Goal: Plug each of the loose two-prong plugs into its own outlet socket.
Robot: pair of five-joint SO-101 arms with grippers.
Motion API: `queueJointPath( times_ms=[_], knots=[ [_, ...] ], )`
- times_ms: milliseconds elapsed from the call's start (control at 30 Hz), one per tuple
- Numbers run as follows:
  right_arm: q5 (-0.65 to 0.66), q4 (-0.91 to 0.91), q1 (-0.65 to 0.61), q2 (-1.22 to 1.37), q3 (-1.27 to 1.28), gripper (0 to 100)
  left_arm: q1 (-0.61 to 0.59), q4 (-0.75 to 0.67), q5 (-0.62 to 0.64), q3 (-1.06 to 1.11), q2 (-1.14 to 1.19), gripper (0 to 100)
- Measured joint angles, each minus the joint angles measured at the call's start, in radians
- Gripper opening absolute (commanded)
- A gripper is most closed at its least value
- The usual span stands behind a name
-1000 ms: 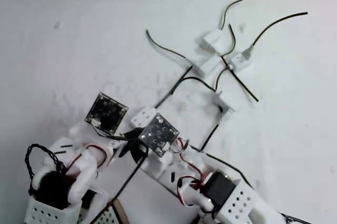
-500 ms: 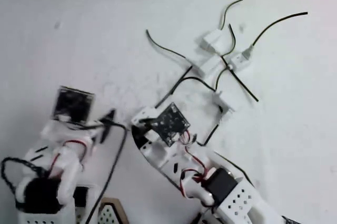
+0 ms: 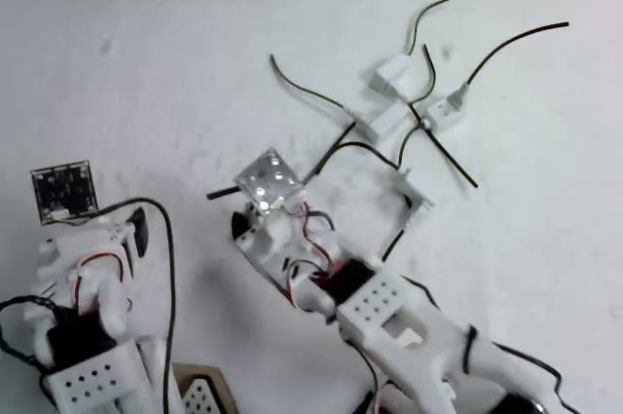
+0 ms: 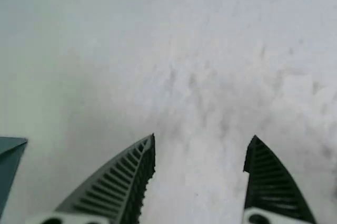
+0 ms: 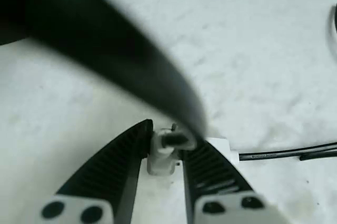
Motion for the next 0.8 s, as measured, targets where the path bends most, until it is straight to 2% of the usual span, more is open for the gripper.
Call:
queueJointPath(
  times_ms=[167,567,800],
  knots=[
    [0.071,-0.124,0.012,0.158,-0.003,1.7,0.0,-0.055,0.0,0.069,0.0,28],
    [0.077,-0.146,0.028,0.184,-0.006,1.7,-0.002,-0.061,0.0,0.075,0.0,28],
    [0.077,-0.221,0.028,0.302,-0.009,1.7,-0.002,-0.061,0.0,0.075,0.0,28]
  ],
)
